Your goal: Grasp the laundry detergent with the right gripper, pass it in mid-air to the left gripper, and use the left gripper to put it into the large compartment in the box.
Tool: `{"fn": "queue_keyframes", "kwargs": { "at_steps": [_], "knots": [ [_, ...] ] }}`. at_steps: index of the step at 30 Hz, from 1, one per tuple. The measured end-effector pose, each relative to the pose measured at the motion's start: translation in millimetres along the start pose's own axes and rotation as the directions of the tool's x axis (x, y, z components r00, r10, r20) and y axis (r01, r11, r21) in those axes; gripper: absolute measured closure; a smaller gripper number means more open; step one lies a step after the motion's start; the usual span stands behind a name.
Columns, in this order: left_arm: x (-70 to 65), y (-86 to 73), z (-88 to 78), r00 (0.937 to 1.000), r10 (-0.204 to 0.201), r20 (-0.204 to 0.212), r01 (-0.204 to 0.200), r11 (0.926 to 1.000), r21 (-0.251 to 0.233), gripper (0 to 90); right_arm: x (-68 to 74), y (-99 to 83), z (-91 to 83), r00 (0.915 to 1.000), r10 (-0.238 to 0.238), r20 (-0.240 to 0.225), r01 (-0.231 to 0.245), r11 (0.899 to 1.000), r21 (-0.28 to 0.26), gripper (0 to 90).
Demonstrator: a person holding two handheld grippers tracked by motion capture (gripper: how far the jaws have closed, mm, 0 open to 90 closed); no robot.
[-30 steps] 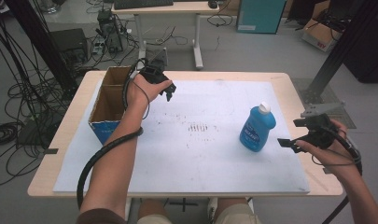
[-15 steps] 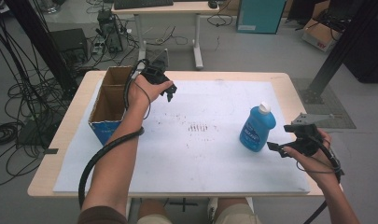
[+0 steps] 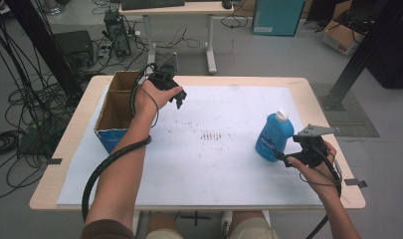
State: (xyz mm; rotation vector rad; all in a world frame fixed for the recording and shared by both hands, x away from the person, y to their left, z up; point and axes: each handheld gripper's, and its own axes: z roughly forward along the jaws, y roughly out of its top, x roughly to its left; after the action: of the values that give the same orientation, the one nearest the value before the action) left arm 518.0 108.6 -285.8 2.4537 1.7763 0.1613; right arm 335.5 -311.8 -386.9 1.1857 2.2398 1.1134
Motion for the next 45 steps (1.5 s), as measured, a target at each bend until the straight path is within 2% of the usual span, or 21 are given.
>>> {"fn": "queue_keyframes", "kwargs": {
  "at_steps": [2, 9, 16, 24, 28, 45],
  "knots": [
    [-0.3, 0.2, 0.8, 1.0, -0.005, 0.002, 0.005, 1.0, -0.003, 6.0, 2.1, 0.4, 5.1, 1.0, 0.007, 0.002, -0.007, 1.0, -0.01, 2.7],
    [1.4, -0.6, 1.6, 1.0, -0.009, 0.001, 0.009, 1.0, -0.003, 6.1, 3.4, 1.3, 13.9, 0.9999, -0.012, 0.001, 0.012, 0.999, -0.04, 2.5],
    [3.2, -1.1, -0.6, 1.0, -0.007, -0.003, 0.007, 1.0, -0.004, 6.1, 4.5, 0.5, 20.2, 1.0, -0.006, 0.004, 0.006, 0.999, -0.041, 2.5],
    [0.8, 0.0, -0.1, 1.0, -0.006, 0.0, 0.006, 1.0, -0.006, 6.0, 5.6, 0.7, 22.7, 1.0, -0.006, 0.005, 0.007, 0.998, -0.066, 2.3],
    [0.2, 0.3, 0.0, 1.0, -0.005, 0.001, 0.006, 1.0, -0.006, 6.0, 6.2, 1.5, 24.0, 0.9998, -0.021, -0.003, 0.021, 0.998, -0.065, 2.2],
    [0.8, 0.6, -2.0, 1.0, -0.001, -0.006, 0.001, 1.0, -0.003, 6.0, 9.4, 2.5, 26.9, 0.9996, -0.026, -0.01, 0.025, 0.997, -0.069, 2.2]
  ]
}}
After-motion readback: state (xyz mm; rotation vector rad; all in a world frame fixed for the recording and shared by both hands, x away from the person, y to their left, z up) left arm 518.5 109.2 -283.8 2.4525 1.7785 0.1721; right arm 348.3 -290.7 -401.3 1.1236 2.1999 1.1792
